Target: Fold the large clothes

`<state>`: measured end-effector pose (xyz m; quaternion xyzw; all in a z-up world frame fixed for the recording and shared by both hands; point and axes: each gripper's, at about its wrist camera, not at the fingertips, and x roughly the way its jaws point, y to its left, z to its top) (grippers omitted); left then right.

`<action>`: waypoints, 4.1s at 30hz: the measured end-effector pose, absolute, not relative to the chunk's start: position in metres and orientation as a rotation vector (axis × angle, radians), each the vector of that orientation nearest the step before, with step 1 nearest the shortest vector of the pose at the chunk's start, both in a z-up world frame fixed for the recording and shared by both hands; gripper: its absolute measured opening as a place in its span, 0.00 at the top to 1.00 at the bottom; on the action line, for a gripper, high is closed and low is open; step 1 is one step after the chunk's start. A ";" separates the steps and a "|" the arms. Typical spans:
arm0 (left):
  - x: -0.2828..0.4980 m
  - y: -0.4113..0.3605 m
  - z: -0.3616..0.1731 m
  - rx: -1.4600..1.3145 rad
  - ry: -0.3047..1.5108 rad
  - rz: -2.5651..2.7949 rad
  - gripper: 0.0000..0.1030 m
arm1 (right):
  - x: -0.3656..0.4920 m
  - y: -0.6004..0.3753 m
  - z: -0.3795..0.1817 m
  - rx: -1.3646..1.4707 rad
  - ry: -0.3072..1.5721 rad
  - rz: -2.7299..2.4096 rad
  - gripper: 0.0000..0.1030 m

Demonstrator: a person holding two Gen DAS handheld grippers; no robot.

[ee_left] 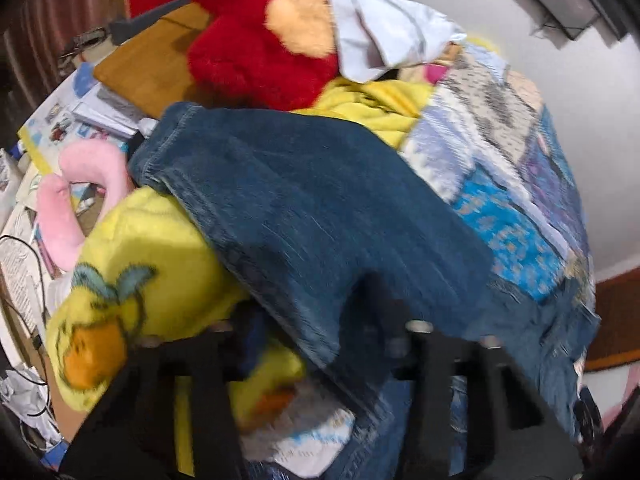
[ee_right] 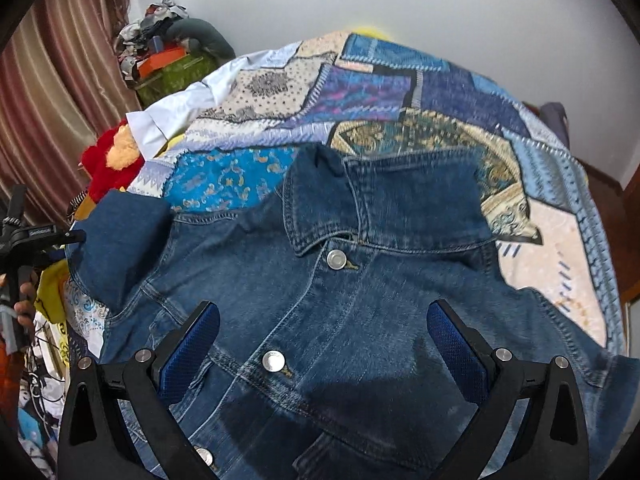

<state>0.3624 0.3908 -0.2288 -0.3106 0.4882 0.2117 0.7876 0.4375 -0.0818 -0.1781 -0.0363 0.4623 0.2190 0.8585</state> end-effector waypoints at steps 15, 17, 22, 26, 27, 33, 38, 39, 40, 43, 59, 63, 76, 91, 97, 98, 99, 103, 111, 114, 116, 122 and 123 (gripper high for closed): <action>0.377 0.224 -0.103 -0.042 0.786 0.232 0.94 | 0.398 -0.116 -0.126 -0.072 0.829 0.507 0.00; 0.383 0.189 -0.112 0.008 0.804 0.166 0.94 | 0.388 -0.125 -0.116 -0.068 0.810 0.510 0.00; 0.401 0.134 -0.187 0.015 0.992 0.087 0.94 | 0.365 -0.151 -0.099 -0.049 0.781 0.494 0.00; 0.403 0.121 -0.242 -0.039 1.102 0.085 0.90 | 0.352 -0.173 -0.094 -0.037 0.778 0.471 0.00; 0.403 0.120 -0.251 -0.045 1.118 0.098 0.89 | 0.350 -0.177 -0.093 -0.036 0.777 0.465 0.00; 0.379 0.146 -0.245 -0.133 1.139 0.070 0.38 | 0.349 -0.198 -0.094 0.000 0.790 0.441 0.00; 0.354 0.186 -0.212 -0.237 1.074 0.061 0.29 | 0.361 -0.193 -0.110 0.042 0.833 0.451 0.00; 0.350 0.203 -0.207 -0.277 1.044 0.084 0.28 | 0.363 -0.189 -0.114 0.049 0.844 0.455 0.00; 0.350 0.215 -0.205 -0.302 1.030 0.099 0.26 | 0.366 -0.186 -0.118 0.058 0.854 0.460 0.00; 0.345 0.261 -0.209 -0.409 1.010 0.177 0.26 | 0.372 -0.175 -0.128 0.075 0.879 0.473 0.00; 0.401 0.320 -0.234 -0.391 1.001 0.512 0.82 | 0.393 -0.173 -0.156 0.109 0.951 0.448 0.00; 0.398 0.294 -0.202 -0.314 0.939 0.506 0.91 | 0.391 -0.188 -0.153 0.147 0.942 0.429 0.00; 0.410 0.118 -0.068 -0.111 0.685 0.132 0.94 | 0.364 -0.236 -0.120 0.176 0.849 0.402 0.00; 0.399 -0.082 -0.190 0.163 1.015 -0.316 0.93 | 0.330 -0.306 -0.109 0.206 0.854 0.309 0.00; 0.383 -0.069 -0.183 0.122 1.043 -0.348 0.63 | 0.339 -0.294 -0.127 0.234 0.923 0.347 0.00; 0.379 -0.059 -0.179 0.093 1.042 -0.358 0.47 | 0.343 -0.290 -0.129 0.240 0.930 0.355 0.00; 0.375 -0.051 -0.174 0.071 1.036 -0.365 0.38 | 0.347 -0.285 -0.130 0.248 0.935 0.366 0.00; 0.358 -0.007 -0.156 0.010 0.972 -0.338 0.24 | 0.369 -0.264 -0.135 0.285 0.964 0.401 0.00; 0.367 0.098 -0.166 0.017 0.938 -0.039 0.20 | 0.421 -0.230 -0.159 0.368 1.096 0.399 0.00; 0.377 0.131 -0.190 0.001 0.988 0.053 0.20 | 0.437 -0.225 -0.181 0.389 1.183 0.360 0.01; 0.380 0.147 -0.206 -0.013 1.012 0.087 0.20 | 0.441 -0.222 -0.195 0.383 1.240 0.348 0.04; 0.376 0.173 -0.259 -0.032 1.111 0.123 0.20 | 0.441 -0.218 -0.219 0.426 1.334 0.359 0.15; 0.375 0.173 -0.268 -0.035 1.133 0.113 0.20 | 0.441 -0.216 -0.224 0.443 1.353 0.364 0.18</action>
